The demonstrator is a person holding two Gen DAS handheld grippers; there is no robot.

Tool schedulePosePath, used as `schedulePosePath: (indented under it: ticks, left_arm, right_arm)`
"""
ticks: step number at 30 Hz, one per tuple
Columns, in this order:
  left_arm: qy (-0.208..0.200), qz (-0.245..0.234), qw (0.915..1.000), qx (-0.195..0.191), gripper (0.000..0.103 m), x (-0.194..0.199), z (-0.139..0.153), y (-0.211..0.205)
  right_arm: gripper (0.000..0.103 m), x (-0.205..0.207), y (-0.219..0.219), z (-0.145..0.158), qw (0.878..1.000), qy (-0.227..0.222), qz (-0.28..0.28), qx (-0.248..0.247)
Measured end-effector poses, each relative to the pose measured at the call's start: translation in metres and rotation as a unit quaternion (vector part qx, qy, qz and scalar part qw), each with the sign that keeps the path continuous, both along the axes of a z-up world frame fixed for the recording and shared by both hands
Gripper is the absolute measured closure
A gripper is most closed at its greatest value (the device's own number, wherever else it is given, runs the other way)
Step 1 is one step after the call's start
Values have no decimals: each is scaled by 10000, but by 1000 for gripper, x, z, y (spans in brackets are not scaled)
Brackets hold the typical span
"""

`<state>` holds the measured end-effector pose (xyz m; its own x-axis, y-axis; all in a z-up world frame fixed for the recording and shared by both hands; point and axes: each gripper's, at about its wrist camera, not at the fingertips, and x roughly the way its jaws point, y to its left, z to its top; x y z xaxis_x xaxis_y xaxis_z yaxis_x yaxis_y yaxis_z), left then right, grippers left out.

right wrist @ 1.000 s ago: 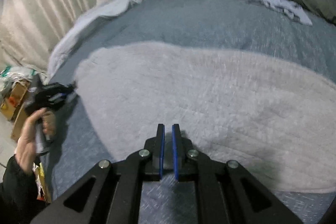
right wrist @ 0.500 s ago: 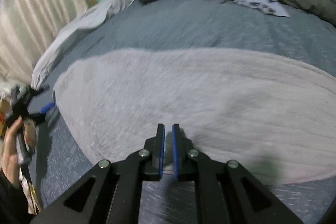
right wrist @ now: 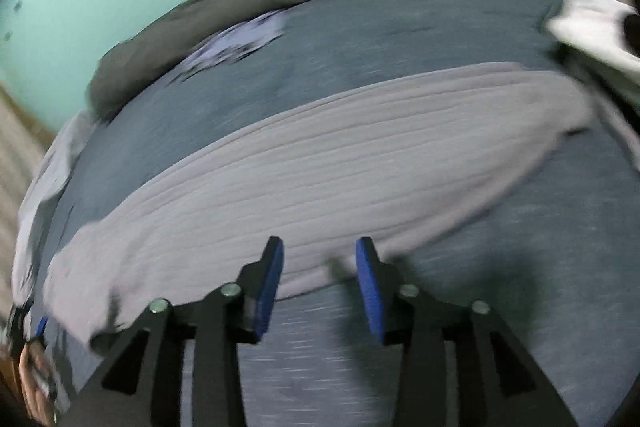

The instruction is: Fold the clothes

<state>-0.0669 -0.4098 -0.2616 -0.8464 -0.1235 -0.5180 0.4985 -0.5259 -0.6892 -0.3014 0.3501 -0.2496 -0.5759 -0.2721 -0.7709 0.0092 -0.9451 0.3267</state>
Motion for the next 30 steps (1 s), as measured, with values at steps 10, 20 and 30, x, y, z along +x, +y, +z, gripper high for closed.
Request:
schedulePosePath:
  ticks: [10, 20, 30]
  left_arm:
    - [-40, -450, 9984, -348, 33, -36, 12, 44]
    - [-67, -563, 9966, -592, 33, -49, 15, 64]
    - [-138, -569, 9960, -670, 33, -52, 12, 69]
  right_arm:
    - [42, -26, 107, -21, 9912, -347, -1215, -384]
    - [41, -52, 156, -41, 9807, -314, -1714, -885]
    - [41, -70, 162, -49, 9783, -89, -1817, -987]
